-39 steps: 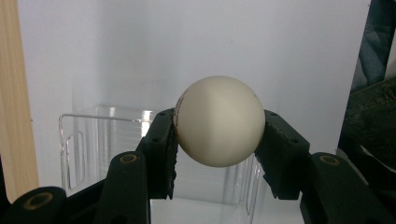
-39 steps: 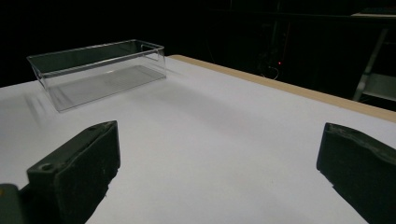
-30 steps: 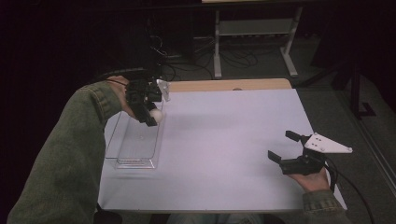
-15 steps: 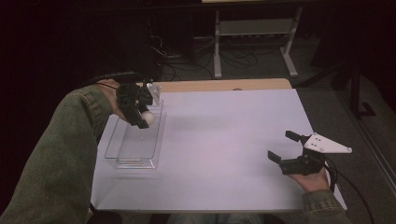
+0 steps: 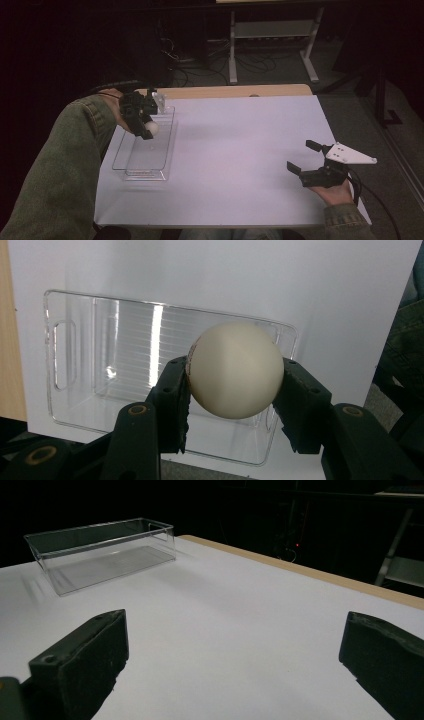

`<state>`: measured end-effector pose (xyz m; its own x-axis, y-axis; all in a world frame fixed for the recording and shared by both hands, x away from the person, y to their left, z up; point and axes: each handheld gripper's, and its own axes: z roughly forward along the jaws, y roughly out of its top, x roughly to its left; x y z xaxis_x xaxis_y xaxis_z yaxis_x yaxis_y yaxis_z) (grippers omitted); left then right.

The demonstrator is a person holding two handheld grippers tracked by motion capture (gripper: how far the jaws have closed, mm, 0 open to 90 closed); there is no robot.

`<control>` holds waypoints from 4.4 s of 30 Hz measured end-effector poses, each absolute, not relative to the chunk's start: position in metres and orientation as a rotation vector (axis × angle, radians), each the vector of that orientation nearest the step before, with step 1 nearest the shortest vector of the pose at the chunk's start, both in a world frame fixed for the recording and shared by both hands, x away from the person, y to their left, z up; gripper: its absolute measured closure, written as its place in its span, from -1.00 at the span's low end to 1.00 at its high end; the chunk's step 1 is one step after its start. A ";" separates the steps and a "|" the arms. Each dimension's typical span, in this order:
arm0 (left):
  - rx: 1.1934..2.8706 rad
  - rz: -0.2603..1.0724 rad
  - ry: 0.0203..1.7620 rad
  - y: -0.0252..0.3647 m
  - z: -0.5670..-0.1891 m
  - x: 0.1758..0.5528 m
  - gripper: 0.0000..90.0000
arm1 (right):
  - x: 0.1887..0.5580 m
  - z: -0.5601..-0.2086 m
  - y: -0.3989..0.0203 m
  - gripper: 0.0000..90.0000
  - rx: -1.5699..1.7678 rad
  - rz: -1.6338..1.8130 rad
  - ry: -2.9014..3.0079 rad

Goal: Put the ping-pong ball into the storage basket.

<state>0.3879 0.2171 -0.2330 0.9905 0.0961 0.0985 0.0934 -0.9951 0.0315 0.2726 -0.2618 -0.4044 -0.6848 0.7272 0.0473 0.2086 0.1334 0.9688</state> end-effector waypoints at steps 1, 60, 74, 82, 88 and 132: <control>3.103 0.155 0.152 0.218 -0.234 0.388 0.13 | 0.273 -0.404 -0.262 -1.00 0.898 1.576 1.979; 3.094 0.071 0.098 0.226 -0.295 0.382 0.13 | 0.273 -0.405 -0.262 -1.00 0.900 1.565 1.992; 3.091 0.024 0.118 0.229 -0.312 0.381 0.13 | 0.273 -0.405 -0.262 -1.00 0.900 1.565 1.994; 3.077 0.006 0.120 0.229 -0.321 0.380 0.13 | 0.273 -0.406 -0.261 -1.00 0.897 1.564 1.996; 3.085 -0.009 0.122 0.229 -0.329 0.380 0.13 | 0.273 -0.406 -0.261 -1.00 0.897 1.563 1.997; 3.082 -0.089 0.180 0.240 -0.381 0.389 0.13 | 0.272 -0.406 -0.261 -1.00 0.899 1.566 1.998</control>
<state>0.3890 0.2397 -0.3806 0.9915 0.1149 -0.0603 0.1179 -0.9918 0.0492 0.2721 -0.2614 -0.4062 -0.6892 0.7230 0.0474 0.2186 0.1451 0.9650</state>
